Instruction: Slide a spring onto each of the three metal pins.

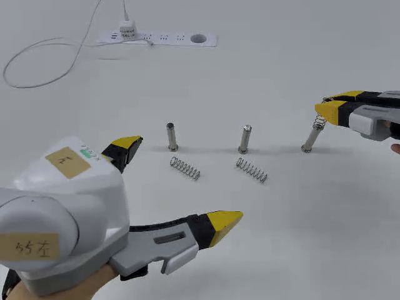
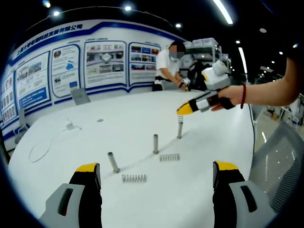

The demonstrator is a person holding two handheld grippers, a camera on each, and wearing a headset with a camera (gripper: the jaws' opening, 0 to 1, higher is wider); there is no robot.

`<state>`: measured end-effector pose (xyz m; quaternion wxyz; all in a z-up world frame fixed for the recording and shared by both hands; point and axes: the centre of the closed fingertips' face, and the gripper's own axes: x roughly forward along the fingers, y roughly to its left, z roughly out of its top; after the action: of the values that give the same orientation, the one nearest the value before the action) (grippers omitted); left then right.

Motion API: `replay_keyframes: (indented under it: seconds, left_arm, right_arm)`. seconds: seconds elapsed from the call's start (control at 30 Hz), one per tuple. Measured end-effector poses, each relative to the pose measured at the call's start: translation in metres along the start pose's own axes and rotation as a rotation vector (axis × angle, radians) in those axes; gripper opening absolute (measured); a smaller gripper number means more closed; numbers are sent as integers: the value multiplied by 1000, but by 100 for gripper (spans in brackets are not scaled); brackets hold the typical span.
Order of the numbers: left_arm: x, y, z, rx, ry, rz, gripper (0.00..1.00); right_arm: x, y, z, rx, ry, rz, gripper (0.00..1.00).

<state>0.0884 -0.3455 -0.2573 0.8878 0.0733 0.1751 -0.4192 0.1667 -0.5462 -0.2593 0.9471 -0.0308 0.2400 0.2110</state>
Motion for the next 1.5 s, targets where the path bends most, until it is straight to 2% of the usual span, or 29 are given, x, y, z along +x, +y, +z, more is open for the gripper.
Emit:
replay_keyframes:
  seconds: [0.37,0.4,0.9,1.07,1.23,1.5]
  left_arm:
    - [0,1,2,-3,-8,0,100]
    - [0,1,1,-1,-6,0,100]
    - [2,2,2,2,-5,0,98]
    - [1,3,3,1,-7,4,97]
    - [1,4,3,-3,-6,6,97]
    - [1,4,3,0,-8,5,97]
  right_arm:
    - [3,3,-11,-21,11,-9,11]
    - [4,3,-8,-18,-3,-9,11]
    - [2,2,-8,-24,-43,-33,11]
    - [2,4,-7,-69,-57,-48,11]
    - [5,4,-14,-82,-48,-48,11]
    - [8,1,-22,-46,-40,-54,11]
